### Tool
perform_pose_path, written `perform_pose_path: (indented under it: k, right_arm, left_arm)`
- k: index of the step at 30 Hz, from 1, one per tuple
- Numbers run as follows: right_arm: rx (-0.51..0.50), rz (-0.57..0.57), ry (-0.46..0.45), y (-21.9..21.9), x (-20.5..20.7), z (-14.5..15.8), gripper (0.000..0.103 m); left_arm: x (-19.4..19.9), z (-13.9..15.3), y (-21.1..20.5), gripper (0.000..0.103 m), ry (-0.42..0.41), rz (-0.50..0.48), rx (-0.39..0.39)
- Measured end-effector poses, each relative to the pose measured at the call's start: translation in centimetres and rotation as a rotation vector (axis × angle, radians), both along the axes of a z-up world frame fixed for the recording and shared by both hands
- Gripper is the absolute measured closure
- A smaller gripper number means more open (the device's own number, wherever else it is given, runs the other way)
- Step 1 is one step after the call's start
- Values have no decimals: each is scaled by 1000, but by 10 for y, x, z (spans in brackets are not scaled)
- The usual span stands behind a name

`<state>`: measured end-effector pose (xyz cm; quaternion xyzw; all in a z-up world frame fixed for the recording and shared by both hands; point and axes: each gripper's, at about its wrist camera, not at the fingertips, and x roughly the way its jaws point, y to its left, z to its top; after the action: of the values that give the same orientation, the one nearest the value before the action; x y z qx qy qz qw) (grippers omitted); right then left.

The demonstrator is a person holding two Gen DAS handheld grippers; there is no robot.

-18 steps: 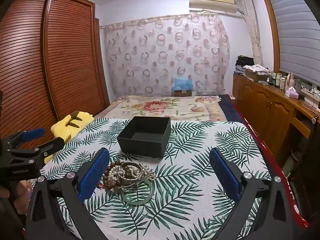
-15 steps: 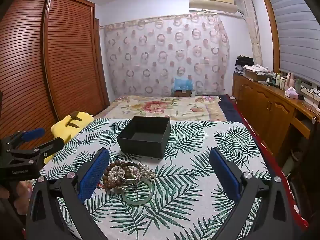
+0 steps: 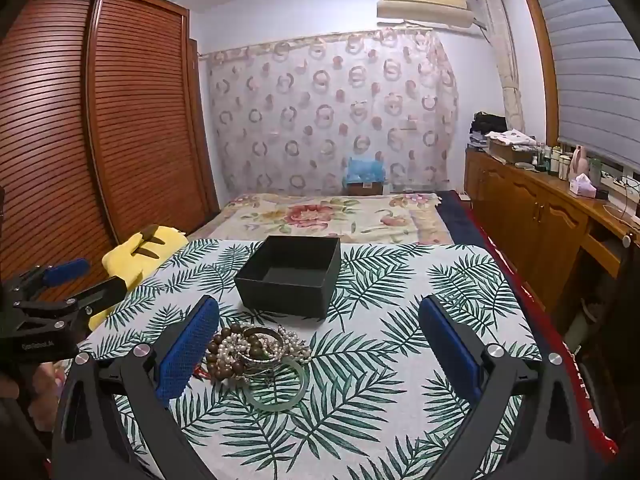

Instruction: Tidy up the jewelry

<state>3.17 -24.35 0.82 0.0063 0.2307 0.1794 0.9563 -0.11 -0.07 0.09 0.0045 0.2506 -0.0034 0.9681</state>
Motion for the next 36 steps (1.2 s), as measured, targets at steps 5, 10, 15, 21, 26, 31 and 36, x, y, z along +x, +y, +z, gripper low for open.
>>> perform_pose_path:
  k: [5,10,15,21,26,31,36]
  right_arm:
    - [-2,-2,-2,4,1,3,2]
    - [1,-1,-4,1,2,6,2]
    - [1,1,-3,1,2,7,2]
    - [1,1,-5,2,-2,9,2]
    - [2,2,-5,1,-2,9,2]
    - [2,1,-5,2,-2,11,2]
    - [2,1,-6,1,-2,9,2]
  left_arm:
    - [1,1,-2,7,-4,1,4]
    - [-2,3,-1,7,-6,1,2]
    - [-2,4,0,7,-9,1,1]
    - [0,8,0,7,-12,2,0]
    - [-1,8,0,7,-13,2,-2]
    - [-1,7,1,7,-14,2,-3]
    - [-1,8,1,7,-16,2,-5]
